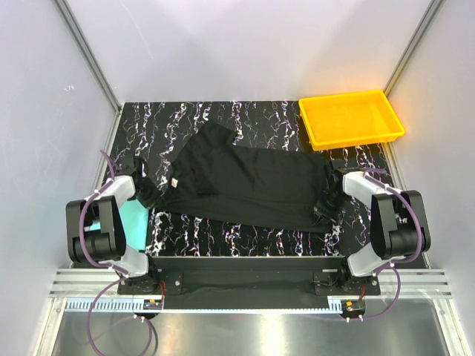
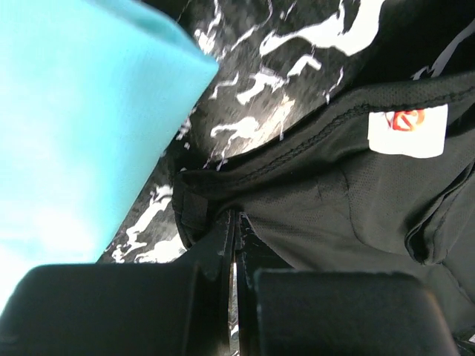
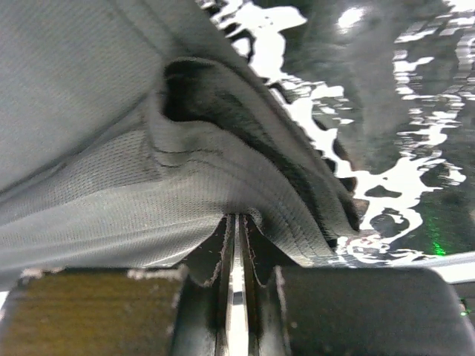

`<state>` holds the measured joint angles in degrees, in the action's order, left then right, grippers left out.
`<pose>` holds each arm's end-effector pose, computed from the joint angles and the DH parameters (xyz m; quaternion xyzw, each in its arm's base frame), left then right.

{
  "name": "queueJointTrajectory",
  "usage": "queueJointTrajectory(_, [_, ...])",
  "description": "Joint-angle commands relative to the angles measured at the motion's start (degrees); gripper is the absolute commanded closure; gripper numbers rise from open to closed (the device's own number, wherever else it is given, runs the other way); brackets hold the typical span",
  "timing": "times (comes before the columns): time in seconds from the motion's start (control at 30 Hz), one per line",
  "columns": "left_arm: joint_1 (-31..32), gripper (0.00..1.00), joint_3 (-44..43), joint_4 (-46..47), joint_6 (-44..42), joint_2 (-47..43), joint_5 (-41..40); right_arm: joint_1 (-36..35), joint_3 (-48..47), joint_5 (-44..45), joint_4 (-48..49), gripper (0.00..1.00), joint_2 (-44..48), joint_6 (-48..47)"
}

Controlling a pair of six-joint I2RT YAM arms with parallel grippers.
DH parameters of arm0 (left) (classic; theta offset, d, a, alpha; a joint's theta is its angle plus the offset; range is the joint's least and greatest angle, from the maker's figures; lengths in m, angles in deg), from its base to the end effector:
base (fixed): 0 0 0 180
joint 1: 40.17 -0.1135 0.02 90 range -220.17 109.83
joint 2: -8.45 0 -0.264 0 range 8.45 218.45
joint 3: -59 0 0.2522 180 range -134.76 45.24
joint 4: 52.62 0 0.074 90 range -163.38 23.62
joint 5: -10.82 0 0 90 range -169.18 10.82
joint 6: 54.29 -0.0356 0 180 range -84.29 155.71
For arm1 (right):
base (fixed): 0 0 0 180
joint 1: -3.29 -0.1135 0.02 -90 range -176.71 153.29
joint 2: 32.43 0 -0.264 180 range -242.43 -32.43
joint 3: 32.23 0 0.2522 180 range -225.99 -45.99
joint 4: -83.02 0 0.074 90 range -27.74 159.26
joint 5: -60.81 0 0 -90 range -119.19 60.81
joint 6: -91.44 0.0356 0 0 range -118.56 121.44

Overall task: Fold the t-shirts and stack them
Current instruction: Fold the tshirt

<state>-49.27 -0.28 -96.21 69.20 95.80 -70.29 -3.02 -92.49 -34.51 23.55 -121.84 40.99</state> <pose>0.2622 0.0364 0.1549 -0.3459 0.9215 -0.1083 0.1391 0.2384 0.0297 0.1452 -0.2852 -0.9573 -0.0474 0.0070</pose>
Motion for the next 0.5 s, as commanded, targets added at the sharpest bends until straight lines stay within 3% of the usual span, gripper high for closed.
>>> queueJointTrajectory(0.0, [-1.00,0.99,4.72,-1.38,-0.63,-2.70,-3.62,1.64,0.45,13.32,-2.36,0.89,0.89,0.00])
queueJointTrajectory(0.17, [-0.92,0.89,7.63,-4.18,0.78,-13.05,-1.33,1.65,-1.75,9.31,-5.26,0.86,6.25,-1.14])
queueJointTrajectory(0.27, [0.74,0.72,6.77,-6.82,2.36,-18.94,0.51,1.65,-3.42,3.42,-5.88,0.82,8.88,-1.49])
queueJointTrajectory(0.47, [3.83,0.66,2.20,-8.76,4.12,-23.20,1.48,1.65,-5.70,-1.44,-4.56,0.73,10.92,-3.69])
